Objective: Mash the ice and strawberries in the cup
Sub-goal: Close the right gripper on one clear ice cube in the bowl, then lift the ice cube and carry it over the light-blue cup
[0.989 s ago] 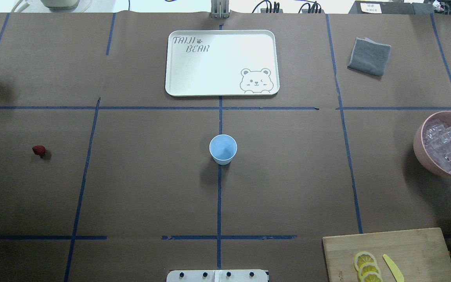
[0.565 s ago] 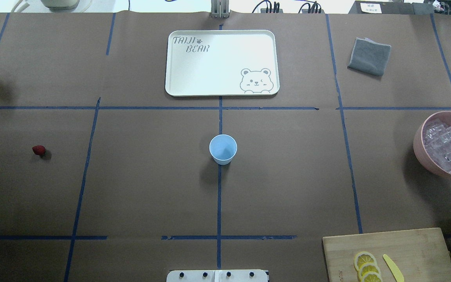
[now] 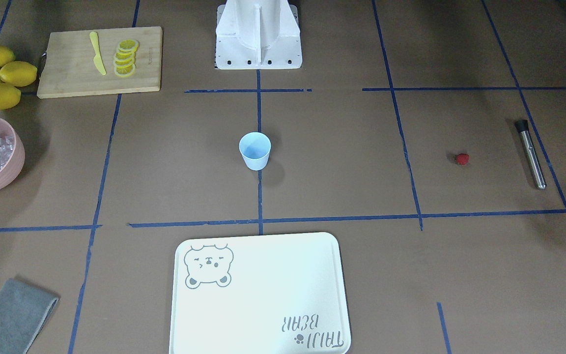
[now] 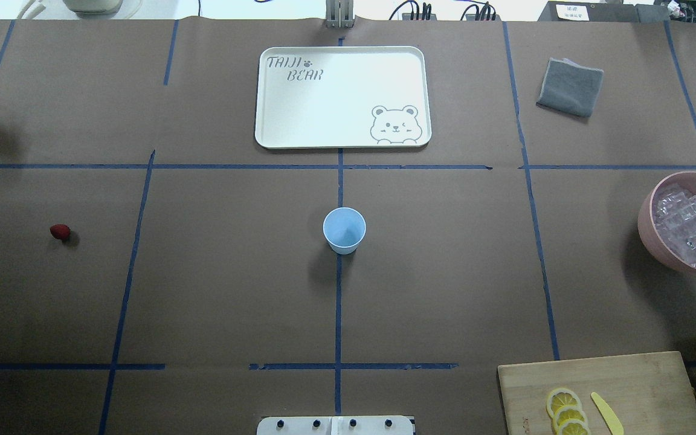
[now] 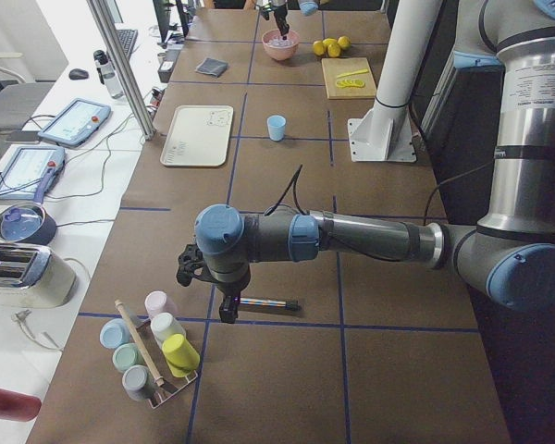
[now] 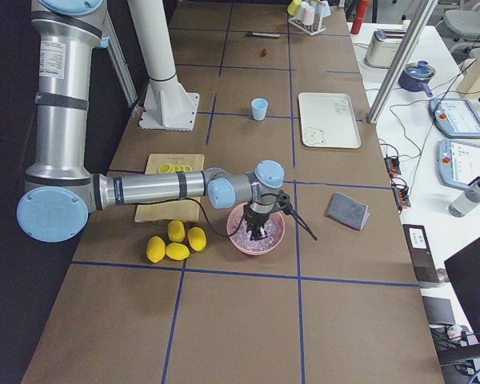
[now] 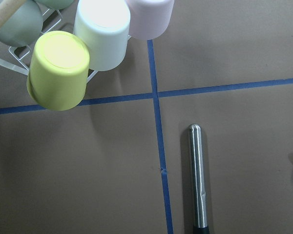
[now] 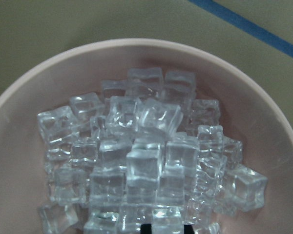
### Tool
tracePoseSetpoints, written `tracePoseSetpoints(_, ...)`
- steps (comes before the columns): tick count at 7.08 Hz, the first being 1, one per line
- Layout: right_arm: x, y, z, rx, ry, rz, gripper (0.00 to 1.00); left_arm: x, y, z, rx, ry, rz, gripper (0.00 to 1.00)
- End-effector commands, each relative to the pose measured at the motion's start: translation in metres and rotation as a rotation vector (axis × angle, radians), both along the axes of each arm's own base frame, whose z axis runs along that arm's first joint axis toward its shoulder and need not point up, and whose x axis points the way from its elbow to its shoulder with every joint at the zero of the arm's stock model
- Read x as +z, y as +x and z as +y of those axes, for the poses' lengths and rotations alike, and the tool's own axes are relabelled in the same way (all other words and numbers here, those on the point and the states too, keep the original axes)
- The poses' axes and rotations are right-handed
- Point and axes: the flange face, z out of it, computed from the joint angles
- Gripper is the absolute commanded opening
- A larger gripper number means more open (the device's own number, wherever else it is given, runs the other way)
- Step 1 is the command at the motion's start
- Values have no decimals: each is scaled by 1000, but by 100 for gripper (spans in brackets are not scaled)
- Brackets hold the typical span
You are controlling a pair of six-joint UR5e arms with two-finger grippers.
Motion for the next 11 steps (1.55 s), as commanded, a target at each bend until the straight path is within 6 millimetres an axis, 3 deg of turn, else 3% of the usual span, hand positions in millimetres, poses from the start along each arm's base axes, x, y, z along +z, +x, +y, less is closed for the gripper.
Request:
tracePoseSetpoints(1, -11, 3, 4, 3, 14, -7, 0, -3, 0, 0, 0, 5, 0, 100)
tracePoseSetpoints(3, -40, 30, 17, 49, 8, -7, 0, -11, 0, 1, -1, 11, -1, 100)
tracePoseSetpoints(4, -72, 46, 17, 82, -9, 1, 0, -11, 0, 1, -1, 11, -1, 100)
tracePoseSetpoints(5, -99, 51, 15, 98, -9, -1, 0, -11, 0, 1, -1, 11, -1, 100)
tracePoseSetpoints(7, -153, 38, -15, 126, -20, -53, 0, -12, 0, 0, -1, 13, -1, 100)
tracePoseSetpoints(8, -196, 26, -41, 201, -64, -81, 0, -14, 0, 2, 0, 18, -1, 100)
tracePoseSetpoints(9, -249, -6, -58, 239, -104, -111, 0, -15, 1, 7, -1, 22, 0, 100)
tracePoseSetpoints(10, -295, -45, -67, 262, -139, -136, 0, -14, 1, 8, -1, 22, 0, 100)
tracePoseSetpoints(11, -344, -101, -62, 289, -196, -159, 0, -14, 1, 8, -1, 20, 0, 100)
